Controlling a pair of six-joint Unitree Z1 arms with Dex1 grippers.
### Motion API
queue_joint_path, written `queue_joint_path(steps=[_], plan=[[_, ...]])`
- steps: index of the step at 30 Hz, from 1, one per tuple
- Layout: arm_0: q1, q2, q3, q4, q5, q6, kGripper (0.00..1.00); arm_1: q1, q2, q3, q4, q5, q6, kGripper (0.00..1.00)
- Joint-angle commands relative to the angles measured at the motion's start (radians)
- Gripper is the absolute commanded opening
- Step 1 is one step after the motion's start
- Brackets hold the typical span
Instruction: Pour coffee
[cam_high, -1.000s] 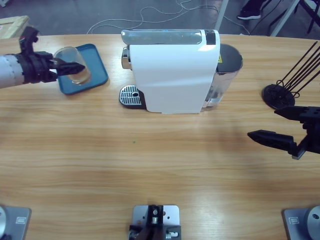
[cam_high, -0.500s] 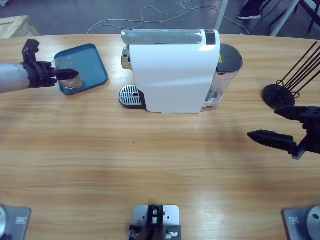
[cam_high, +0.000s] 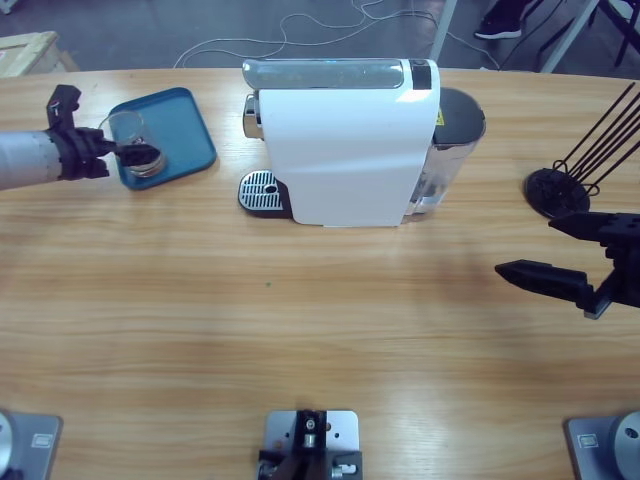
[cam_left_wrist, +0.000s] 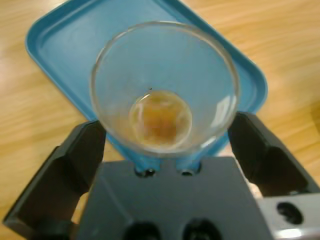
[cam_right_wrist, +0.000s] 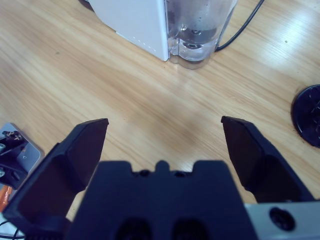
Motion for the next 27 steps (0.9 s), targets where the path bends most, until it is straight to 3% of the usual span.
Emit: queue_joint_path(steps=[1,3,5,7,9,11,12,18,20,27], plan=[[0.009,-0.296,0.002,0.242,0.033,-0.011,0.982,0.008,-0.019,0.030,-0.013,0.024,-0.014,1.000],[-0.012,-0.460,-0.059,0.424,0.026,-0.011,0.982,0.007,-0.019,0.030,-0.015,0.024,-0.014,1.000],[-0.091,-0.561,-0.125,0.594,0.026,-0.010,0.982,0.008,-0.020,0.030,-0.015,0.027,-0.014,1.000],[-0.213,-0.623,-0.162,0.720,0.026,-0.012,0.982,0.008,-0.020,0.031,-0.016,0.031,-0.014,1.000],[-0.407,-0.654,-0.174,0.804,0.025,-0.034,0.985,0.008,-0.018,0.032,-0.016,0.034,-0.015,1.000],[-0.557,-0.658,-0.132,0.799,0.020,-0.092,0.989,0.008,-0.014,0.032,-0.016,0.036,-0.015,1.000],[-0.590,-0.650,-0.114,0.788,0.020,-0.117,0.989,0.008,-0.011,0.032,-0.018,0.039,-0.016,1.000],[-0.641,-0.632,-0.063,0.781,0.088,0.013,0.988,0.034,0.007,0.039,-0.017,0.077,-0.023,1.000],[-0.641,-0.641,-0.046,0.774,0.125,0.013,0.991,0.091,0.006,0.044,-0.019,0.060,-0.023,1.000],[-0.641,-0.641,-0.002,0.718,0.125,-0.038,0.977,0.097,0.065,0.046,-0.065,0.025,-0.023,1.000]])
